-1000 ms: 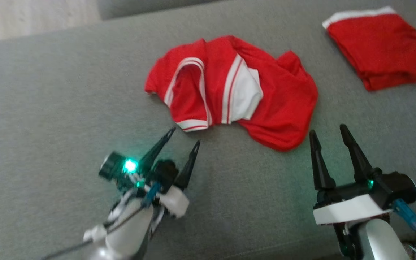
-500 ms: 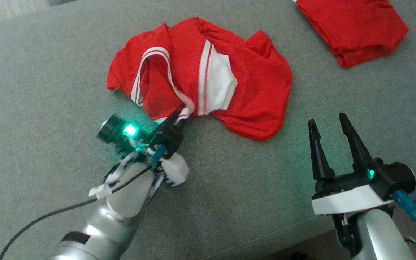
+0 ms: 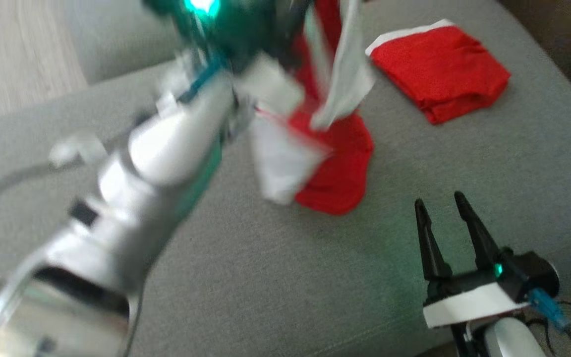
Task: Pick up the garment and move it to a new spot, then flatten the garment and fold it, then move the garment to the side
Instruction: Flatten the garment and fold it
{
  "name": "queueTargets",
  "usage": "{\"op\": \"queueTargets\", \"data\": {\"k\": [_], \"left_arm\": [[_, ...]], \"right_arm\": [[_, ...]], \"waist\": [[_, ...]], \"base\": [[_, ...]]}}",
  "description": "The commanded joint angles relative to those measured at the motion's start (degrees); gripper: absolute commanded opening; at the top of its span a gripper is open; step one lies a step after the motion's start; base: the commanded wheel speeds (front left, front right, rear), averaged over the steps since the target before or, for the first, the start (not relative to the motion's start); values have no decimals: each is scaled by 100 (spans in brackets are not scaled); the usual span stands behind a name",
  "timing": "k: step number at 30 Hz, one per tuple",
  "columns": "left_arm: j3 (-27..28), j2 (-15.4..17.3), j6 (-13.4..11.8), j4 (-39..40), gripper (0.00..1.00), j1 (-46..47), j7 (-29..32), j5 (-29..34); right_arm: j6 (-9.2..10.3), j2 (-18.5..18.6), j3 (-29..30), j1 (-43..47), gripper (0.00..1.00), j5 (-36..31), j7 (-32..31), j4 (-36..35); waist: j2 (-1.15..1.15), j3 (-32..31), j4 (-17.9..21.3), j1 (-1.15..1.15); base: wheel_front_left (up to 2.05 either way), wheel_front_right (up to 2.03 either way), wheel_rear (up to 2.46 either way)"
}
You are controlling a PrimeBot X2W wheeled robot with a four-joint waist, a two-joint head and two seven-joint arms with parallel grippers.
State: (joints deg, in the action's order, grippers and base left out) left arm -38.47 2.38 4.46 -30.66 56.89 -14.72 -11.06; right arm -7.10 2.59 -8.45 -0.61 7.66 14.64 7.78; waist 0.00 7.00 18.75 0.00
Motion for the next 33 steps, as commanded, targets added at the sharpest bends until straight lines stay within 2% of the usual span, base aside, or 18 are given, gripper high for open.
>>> {"op": "queueTargets", "data": {"k": [1,5,8,11,16,20,21,22,23,28,33], "left_arm": [[299,50,29,142,0,713,-27,-76],[747,54,64,-134,0,1598,-28,-326],[1147,301,159,-428,0,1776,-28,-700],[1301,663,218,-544,0,1260,31,-1008],[1261,1388,273,-572,0,-344,113,-1345],[1256,1654,288,-778,0,-1110,33,-1525],[1290,1696,285,-879,9,-1187,16,-1531],[1311,1741,265,-987,43,-1234,3,-1504],[1342,1773,221,-1103,100,-1271,-7,-1479],[1455,1965,-45,-1291,100,-1302,-25,-1205],[1260,2375,-511,-1403,100,-1384,-26,-622]], "right_arm": [[-39,29,-140,-21,100,8,36,-138],[-39,29,-71,158,100,8,36,-169],[-39,29,30,244,100,45,36,-241],[-39,29,141,293,100,49,36,-283],[-39,29,299,302,100,-32,36,-345],[-39,29,292,156,100,-173,36,-353],[-39,29,274,101,100,-199,36,-352],[-39,29,265,41,100,-212,36,-349],[-39,29,260,-14,100,-213,36,-348],[-39,29,245,-105,100,-196,36,-360],[-39,29,251,9,100,-138,36,-308]], "waist": [[0,-331,113,0],[0,-532,74,0],[0,-548,-103,0],[0,-501,-315,0],[0,-272,-712,0],[0,-20,-949,0],[0,35,-972,0],[0,84,-980,0],[0,115,-981,0],[0,168,-984,0],[0,55,-983,0]], "base": [[0,0,0],[0,0,0],[0,0,0],[0,0,0],[0,0,0],[0,0,0],[0,0,0],[0,0,0],[0,0,0],[0,0,0],[0,0,0]]}}
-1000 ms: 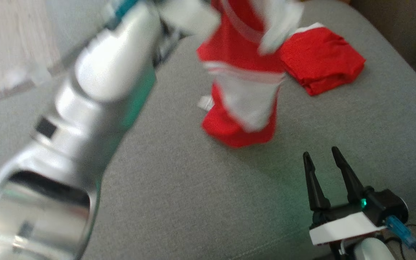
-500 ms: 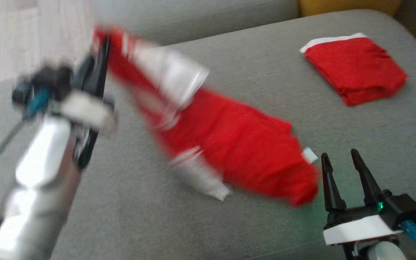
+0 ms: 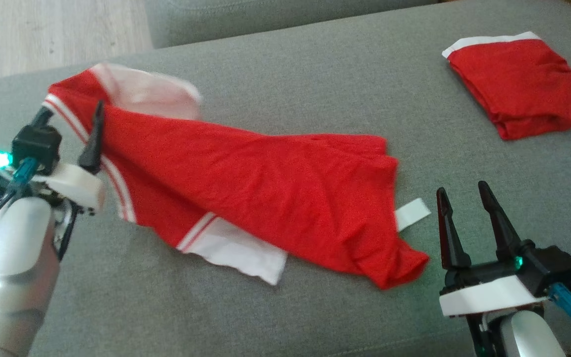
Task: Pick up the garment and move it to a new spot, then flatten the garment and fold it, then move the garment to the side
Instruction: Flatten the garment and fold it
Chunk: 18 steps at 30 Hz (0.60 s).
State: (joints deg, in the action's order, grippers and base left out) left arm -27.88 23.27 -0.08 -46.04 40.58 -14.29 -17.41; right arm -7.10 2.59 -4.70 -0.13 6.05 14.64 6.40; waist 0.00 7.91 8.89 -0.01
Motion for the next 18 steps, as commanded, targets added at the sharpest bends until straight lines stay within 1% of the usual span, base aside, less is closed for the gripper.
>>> {"op": "queueTargets", "data": {"k": [1,4,5,7,11,15,18], "left_arm": [[162,341,-108,141,100,225,-52,77],[104,445,-185,172,100,200,71,166],[78,484,-212,188,100,190,193,190],[45,559,-170,183,100,150,608,153],[-102,777,190,153,100,-10,1836,6],[-87,1085,367,499,100,-269,2502,-195],[23,1375,417,855,100,-613,2900,-434]], "right_arm": [[-39,29,-117,-15,100,38,36,-170],[-39,29,-100,12,100,54,36,-177],[-39,29,-94,14,100,62,36,-182],[-39,29,-101,1,100,77,36,-195],[-39,29,-114,-57,100,96,36,-230],[-39,29,-69,-25,100,104,36,-241],[-39,29,-35,5,100,108,36,-223]], "waist": [[0,-52,1,1],[0,-55,-12,1],[0,-50,-21,1],[0,-21,-24,1],[0,56,-13,1],[0,76,-8,1],[0,39,-16,1]], "base": [[0,0,0],[0,0,0],[0,0,0],[0,0,0],[0,0,0],[0,0,0],[0,0,0]]}}
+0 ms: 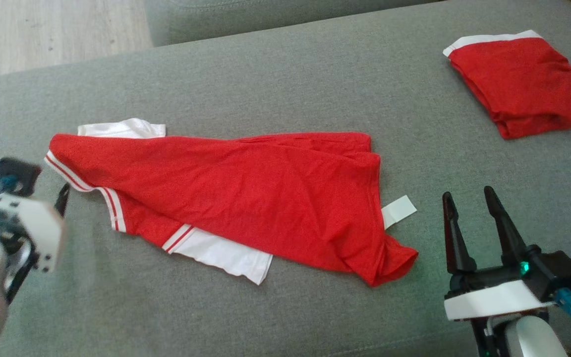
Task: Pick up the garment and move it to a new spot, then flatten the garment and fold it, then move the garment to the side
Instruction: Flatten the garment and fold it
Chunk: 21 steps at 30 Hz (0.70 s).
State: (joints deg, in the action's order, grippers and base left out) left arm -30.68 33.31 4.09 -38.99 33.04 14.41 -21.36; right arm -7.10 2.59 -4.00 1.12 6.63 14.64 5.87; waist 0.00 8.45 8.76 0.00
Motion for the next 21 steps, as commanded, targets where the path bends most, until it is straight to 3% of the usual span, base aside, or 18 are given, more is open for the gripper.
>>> {"op": "queueTargets", "data": {"k": [1,7,12,21], "left_arm": [[355,481,-16,289,100,19,140,-109],[763,942,-477,1385,100,-91,-80,-161],[765,831,-96,1802,100,414,457,-548],[548,803,268,1383,100,1931,2203,-1161]], "right_arm": [[-39,29,-87,-107,100,51,36,-167],[-39,29,-38,-108,100,20,36,-191],[-39,29,-100,-292,100,-41,36,-228],[-39,29,-250,-744,100,-83,36,-261]], "waist": [[0,-34,-15,0],[0,6,-166,0],[0,352,-222,0],[0,1203,9,0]], "base": [[0,0,0],[0,0,0],[0,0,0],[0,0,0]]}}
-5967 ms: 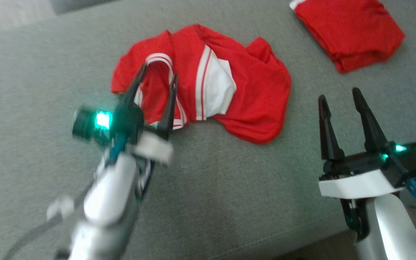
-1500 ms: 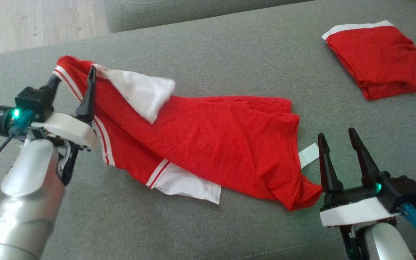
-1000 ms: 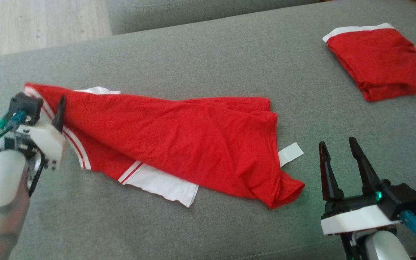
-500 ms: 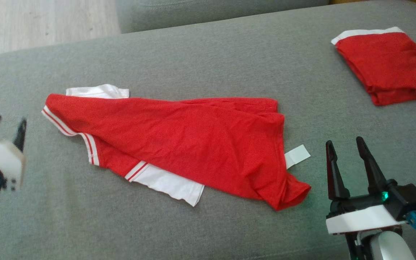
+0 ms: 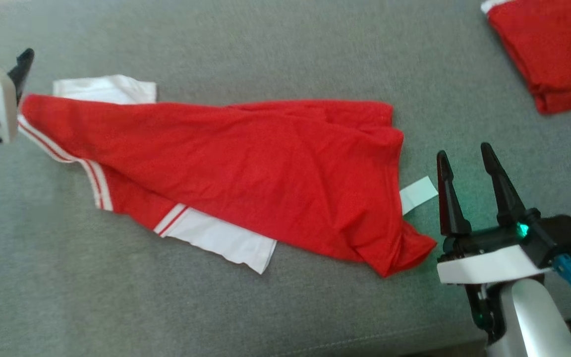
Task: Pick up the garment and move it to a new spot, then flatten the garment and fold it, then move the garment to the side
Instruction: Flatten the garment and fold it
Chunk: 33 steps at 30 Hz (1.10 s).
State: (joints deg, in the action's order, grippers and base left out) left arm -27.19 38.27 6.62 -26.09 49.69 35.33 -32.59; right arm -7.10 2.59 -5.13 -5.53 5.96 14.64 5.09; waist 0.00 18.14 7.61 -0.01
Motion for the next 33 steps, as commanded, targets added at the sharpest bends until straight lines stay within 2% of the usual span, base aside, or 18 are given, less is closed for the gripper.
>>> {"op": "queueTargets", "data": {"k": [1,5,8,24,31,32,33], "left_arm": [[143,350,31,36,100,377,319,-78],[-21,549,66,-187,100,600,1072,-316],[-101,727,77,-191,100,639,1342,-457],[-175,906,84,-130,100,652,1542,-835],[-56,934,-39,-305,100,614,1589,-1017],[-38,914,-42,-315,86,599,1619,-1076],[-16,897,-42,-326,42,586,1657,-1145]], "right_arm": [[-39,29,-154,-111,100,-10,36,-185],[-39,29,-184,-199,100,46,36,-182],[-39,29,-201,-250,100,102,36,-194],[-39,29,-226,-407,100,302,36,-232],[-39,29,-175,-421,100,315,36,-234],[-39,29,-170,-424,100,313,36,-235],[-39,29,-163,-428,100,311,36,-234]], "waist": [[0,296,157,1],[0,468,294,1],[0,576,382,1],[0,933,578,1],[0,1000,639,1],[0,1005,640,1],[0,1010,640,1]], "base": [[0,0,0],[0,0,0],[0,0,0],[0,0,0],[0,0,0],[0,0,0],[0,0,0]]}}
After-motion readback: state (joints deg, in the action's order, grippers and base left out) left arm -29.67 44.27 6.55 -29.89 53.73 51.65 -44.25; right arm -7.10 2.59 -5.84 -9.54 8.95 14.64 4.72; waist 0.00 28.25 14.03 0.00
